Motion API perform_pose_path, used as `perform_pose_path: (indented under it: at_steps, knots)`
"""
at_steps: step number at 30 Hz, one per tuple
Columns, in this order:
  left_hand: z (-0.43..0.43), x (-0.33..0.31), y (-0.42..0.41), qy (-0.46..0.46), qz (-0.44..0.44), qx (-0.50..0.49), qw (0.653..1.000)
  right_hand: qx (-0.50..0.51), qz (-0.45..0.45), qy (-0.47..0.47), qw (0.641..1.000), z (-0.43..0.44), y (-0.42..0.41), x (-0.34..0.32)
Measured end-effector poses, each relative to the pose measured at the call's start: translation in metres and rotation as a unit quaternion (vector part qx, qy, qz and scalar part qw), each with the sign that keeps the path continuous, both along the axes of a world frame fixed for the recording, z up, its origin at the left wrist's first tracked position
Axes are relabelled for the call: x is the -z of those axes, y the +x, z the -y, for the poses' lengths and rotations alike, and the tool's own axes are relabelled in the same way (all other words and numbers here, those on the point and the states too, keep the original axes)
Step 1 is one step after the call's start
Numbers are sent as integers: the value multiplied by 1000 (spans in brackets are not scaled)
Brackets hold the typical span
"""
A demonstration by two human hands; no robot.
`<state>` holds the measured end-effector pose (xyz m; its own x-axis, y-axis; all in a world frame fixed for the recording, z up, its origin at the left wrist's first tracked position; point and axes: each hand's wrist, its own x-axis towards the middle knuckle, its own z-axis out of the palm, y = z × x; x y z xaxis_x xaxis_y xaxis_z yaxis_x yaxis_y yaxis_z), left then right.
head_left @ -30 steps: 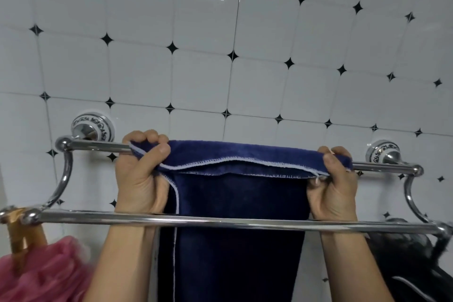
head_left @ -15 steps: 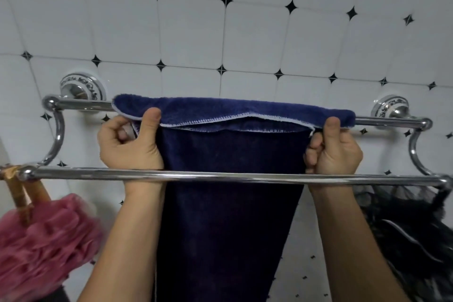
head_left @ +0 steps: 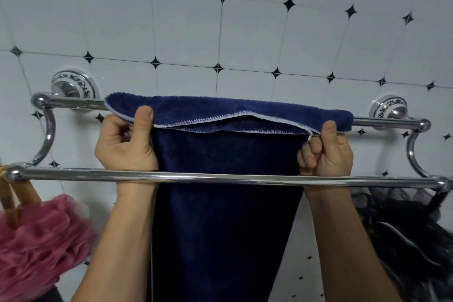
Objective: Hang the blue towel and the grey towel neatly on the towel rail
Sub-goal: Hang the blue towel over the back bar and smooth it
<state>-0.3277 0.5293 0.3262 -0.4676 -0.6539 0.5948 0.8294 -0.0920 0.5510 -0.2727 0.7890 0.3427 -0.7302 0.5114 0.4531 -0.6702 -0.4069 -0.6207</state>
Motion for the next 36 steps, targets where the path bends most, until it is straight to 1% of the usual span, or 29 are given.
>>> perform_pose_path:
  at_steps: [4, 9, 13, 15, 17, 19, 21, 24, 29, 36]
  knots:
    - [2, 8, 0, -45, -7, 27, 999, -22, -4, -5, 1000, 0, -1, 10]
    - [7, 31, 13, -83, 51, 65, 993, -56, 19, -9, 998, -3, 5, 40]
    - [14, 50, 26, -68, 101, 75, 990, -44, 72, -15, 996, -6, 12, 68]
    - [20, 64, 31, -85, 117, 101, 984, -59, 87, -13, 994, -7, 17, 85]
    - [23, 86, 41, -111, 137, 122, 977, -69, 111, 1, 991, -9, 26, 106]
    - [25, 113, 54, -118, 166, 142, 969, -62, 146, 10, 987, -11, 40, 131]
    - [24, 140, 71, -107, 206, 147, 961, -53, 184, 8, 981, -13, 55, 157]
    - [28, 172, 96, -70, 288, 179, 938, -53, 240, 10, 969, -12, 77, 189]
    - [33, 206, 132, -52, 340, 249, 905, -54, 321, 17, 945, -11, 103, 240]
    - [49, 255, 176, -58, 427, 257, 865, -44, 409, 52, 910, -4, 155, 288]
